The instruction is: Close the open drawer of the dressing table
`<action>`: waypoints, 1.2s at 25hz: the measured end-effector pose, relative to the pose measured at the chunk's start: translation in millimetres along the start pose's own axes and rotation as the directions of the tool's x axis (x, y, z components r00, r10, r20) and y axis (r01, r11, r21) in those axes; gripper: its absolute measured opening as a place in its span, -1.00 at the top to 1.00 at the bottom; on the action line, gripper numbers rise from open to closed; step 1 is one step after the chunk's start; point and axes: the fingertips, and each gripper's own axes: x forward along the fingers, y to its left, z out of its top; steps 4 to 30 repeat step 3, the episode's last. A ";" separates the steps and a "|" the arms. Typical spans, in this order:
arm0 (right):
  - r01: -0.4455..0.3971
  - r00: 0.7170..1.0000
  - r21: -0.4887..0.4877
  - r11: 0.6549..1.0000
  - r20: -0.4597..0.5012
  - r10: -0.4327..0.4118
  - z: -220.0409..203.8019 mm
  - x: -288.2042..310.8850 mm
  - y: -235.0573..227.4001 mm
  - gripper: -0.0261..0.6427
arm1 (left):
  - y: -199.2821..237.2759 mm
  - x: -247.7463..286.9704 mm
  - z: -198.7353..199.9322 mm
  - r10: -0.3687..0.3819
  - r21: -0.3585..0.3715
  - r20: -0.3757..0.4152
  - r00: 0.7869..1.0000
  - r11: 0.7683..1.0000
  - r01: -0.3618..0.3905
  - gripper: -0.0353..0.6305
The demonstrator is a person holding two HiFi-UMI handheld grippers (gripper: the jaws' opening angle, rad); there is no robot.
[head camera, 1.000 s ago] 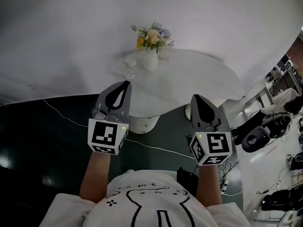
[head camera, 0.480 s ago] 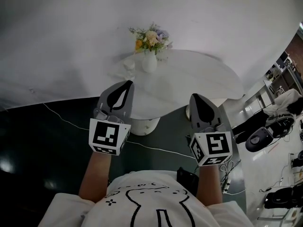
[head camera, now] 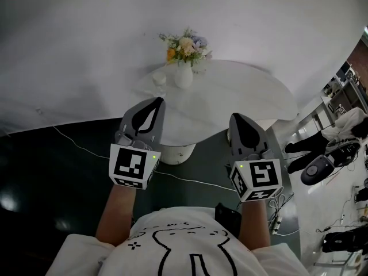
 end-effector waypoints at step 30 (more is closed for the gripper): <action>-0.003 1.000 -0.003 1.000 -0.001 0.003 1.2 1.9 1.9 0.93 | 2.2 0.4 1.2 -0.001 -0.004 0.002 1.000 1.000 0.001 0.83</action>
